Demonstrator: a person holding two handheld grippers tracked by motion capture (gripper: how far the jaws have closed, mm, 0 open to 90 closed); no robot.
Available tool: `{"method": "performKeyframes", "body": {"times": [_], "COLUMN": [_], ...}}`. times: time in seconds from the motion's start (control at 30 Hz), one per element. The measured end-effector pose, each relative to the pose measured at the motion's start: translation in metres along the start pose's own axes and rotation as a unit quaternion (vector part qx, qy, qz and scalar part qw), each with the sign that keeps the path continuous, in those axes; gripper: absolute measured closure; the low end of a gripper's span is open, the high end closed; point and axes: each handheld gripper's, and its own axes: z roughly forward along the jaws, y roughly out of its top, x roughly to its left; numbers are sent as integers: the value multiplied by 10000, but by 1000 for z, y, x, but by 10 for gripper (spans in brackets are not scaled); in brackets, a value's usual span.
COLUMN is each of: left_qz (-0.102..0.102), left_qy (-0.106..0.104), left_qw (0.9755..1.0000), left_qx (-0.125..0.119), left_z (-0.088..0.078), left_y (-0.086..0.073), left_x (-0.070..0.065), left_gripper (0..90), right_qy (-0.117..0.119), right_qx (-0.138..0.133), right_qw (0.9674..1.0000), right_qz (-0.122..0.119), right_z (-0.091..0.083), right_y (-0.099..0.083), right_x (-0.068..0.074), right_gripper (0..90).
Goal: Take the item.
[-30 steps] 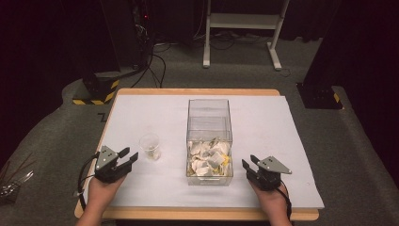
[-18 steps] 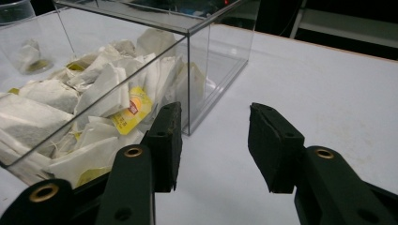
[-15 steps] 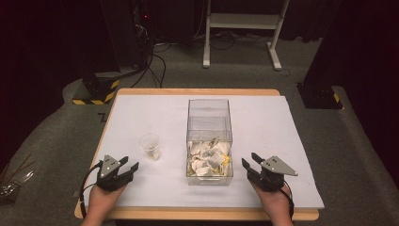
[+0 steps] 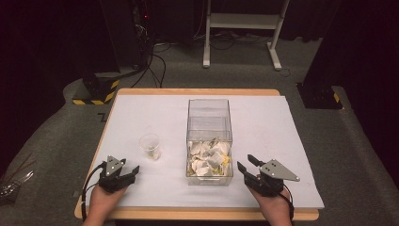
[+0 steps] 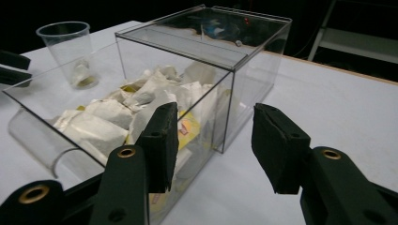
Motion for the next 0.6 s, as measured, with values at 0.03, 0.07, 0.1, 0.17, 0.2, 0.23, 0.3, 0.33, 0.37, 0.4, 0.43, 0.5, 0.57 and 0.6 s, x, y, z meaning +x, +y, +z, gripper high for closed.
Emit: {"method": "performKeyframes", "body": {"times": [0.03,0.07,0.1,0.17,0.2,0.23,0.3,0.33,0.37,0.4,0.43,0.5,0.57,0.6], "left_qz": [-6,-6,-35,-33,-33,-43,-7,-7,-2,6,39,-16,-66,-99], "left_qy": [-1,-1,-7,2,2,18,21,21,40,38,38,23,0,-16], "left_qw": [10000,10000,10000,9998,9998,9996,9995,9995,9995,9994,9992,9992,9991,9991], "left_qx": [42,42,64,210,210,285,328,328,319,346,399,402,408,422], "left_z": [1,1,1,4,4,5,5,5,5,6,6,7,7,7], "left_y": [0,0,0,1,1,1,1,1,1,1,2,2,2,2], "left_x": [1,1,0,1,1,0,0,0,0,-1,-1,-1,1,2], "left_gripper": [356,353,348,333,324,314,311,313,313,313,312,312,309,307], "right_qy": [27,27,87,135,135,191,235,235,250,288,299,307,329,360], "right_qx": [-7,-7,-22,-48,-48,-64,-63,-63,-65,-55,-51,-54,-60,-53], "right_qw": [10000,10000,10000,9999,9999,9998,9997,9997,9996,9996,9995,9995,9994,9993], "right_qz": [-33,-33,-41,-59,-59,-67,-69,-69,-73,-51,-59,-48,16,68], "right_z": [-1,-1,-2,-3,-3,-4,-5,-5,-5,-6,-6,-6,-7,-7], "right_y": [1,1,1,2,2,3,3,3,3,2,2,2,1,0], "right_x": [2,2,5,8,8,12,14,14,15,17,17,18,18,18], "right_gripper": [511,511,507,504,504,499,494,494,491,484,481,473,468,466]}}
